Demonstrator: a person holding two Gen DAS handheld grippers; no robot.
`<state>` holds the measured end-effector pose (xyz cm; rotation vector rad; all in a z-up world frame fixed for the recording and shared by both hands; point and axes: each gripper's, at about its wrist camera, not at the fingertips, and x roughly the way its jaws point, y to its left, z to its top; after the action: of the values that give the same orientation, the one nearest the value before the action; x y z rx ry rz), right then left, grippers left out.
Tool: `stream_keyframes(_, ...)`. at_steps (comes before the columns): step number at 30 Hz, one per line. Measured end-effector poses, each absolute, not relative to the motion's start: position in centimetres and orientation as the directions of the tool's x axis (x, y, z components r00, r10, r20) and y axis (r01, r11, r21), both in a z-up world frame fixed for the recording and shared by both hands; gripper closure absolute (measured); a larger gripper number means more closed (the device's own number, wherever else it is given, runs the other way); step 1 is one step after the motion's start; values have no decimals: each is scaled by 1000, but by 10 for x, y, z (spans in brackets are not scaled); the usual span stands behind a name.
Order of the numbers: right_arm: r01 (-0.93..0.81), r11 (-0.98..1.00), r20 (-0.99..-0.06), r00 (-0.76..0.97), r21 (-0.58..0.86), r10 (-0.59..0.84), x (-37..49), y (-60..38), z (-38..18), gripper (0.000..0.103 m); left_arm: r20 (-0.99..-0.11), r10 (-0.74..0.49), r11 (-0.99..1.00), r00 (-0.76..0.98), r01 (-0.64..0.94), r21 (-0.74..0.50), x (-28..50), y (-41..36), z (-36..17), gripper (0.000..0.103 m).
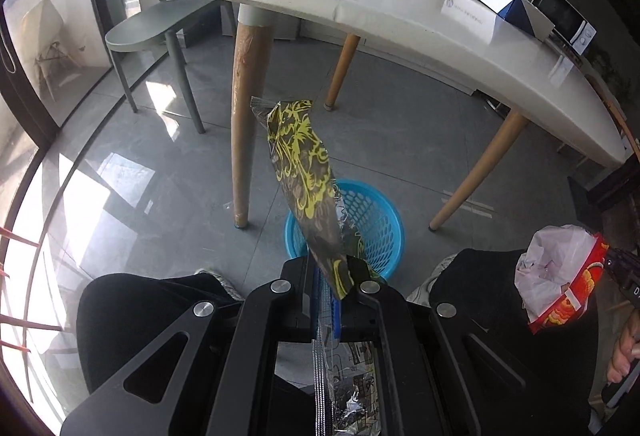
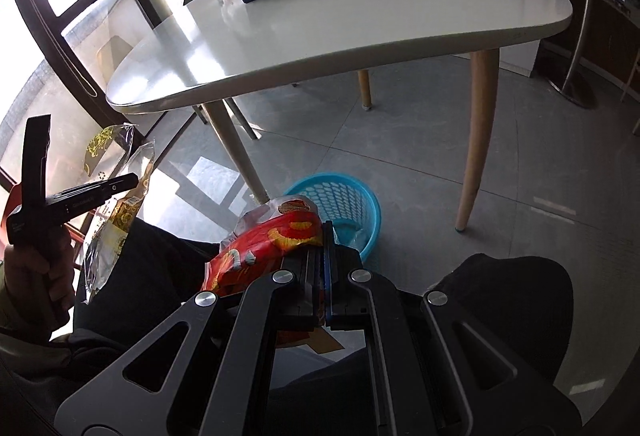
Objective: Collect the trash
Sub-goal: 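Carry the gold wrapper and red chip bag with both tools to the wastebasket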
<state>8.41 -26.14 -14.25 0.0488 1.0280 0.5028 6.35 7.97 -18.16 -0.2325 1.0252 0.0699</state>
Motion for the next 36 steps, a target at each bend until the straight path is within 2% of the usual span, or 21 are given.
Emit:
stream_keyframes(12,-290,918,-855,367,269,366,110,-244,-213,102,-879,-130,970,458,-124,-208,91,61,-240,99)
stream_keyframes(36,-225,940,-925,224,258,308,193,-198,-326,102,-904,-122,982,411,-84,-170,165,53,-321,99)
